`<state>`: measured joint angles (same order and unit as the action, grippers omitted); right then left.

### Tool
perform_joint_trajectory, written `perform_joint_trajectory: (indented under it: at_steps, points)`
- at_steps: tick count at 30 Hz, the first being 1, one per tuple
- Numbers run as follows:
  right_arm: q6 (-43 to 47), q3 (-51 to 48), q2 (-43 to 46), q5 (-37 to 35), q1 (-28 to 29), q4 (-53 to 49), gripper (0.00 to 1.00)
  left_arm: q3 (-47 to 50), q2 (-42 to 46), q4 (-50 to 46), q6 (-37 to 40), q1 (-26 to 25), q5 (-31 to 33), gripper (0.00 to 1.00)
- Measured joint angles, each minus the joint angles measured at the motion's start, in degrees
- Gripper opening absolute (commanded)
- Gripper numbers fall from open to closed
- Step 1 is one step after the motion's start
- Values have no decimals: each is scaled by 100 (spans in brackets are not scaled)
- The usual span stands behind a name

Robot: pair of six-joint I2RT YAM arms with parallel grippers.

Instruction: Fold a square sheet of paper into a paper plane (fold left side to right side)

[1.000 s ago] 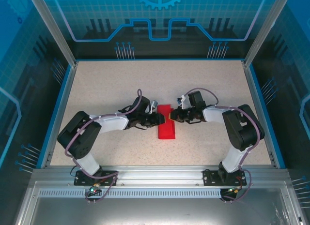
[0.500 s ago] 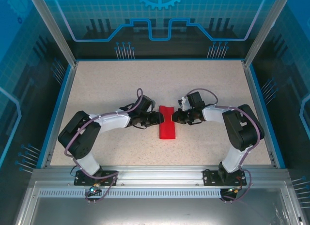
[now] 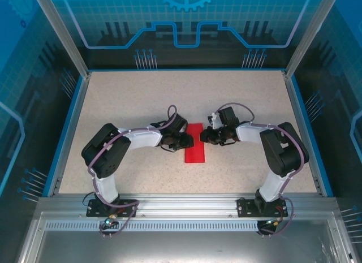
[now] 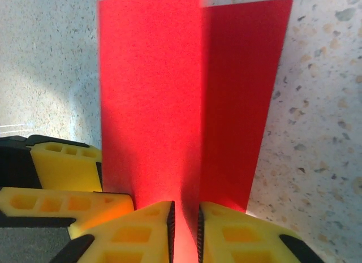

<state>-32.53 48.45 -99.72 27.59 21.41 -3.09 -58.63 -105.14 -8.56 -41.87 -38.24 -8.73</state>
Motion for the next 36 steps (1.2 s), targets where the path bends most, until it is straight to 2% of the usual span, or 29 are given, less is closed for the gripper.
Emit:
perform_joint_trajectory:
  at_steps: [4,14,24,36]
  points:
    - [105,-81,411,-321,-2,-157,42,-55,-42,-55,0,-24,76,42]
    - [216,-546,1598,-1141,-79,-581,54,-184,-101,-225,37,-63,157,43]
    - [221,-726,2218,-1482,-170,-872,58,-466,-240,-599,181,-122,269,44]
    - [219,-828,2326,-1517,-197,-999,58,-765,-385,-966,306,-216,442,47]
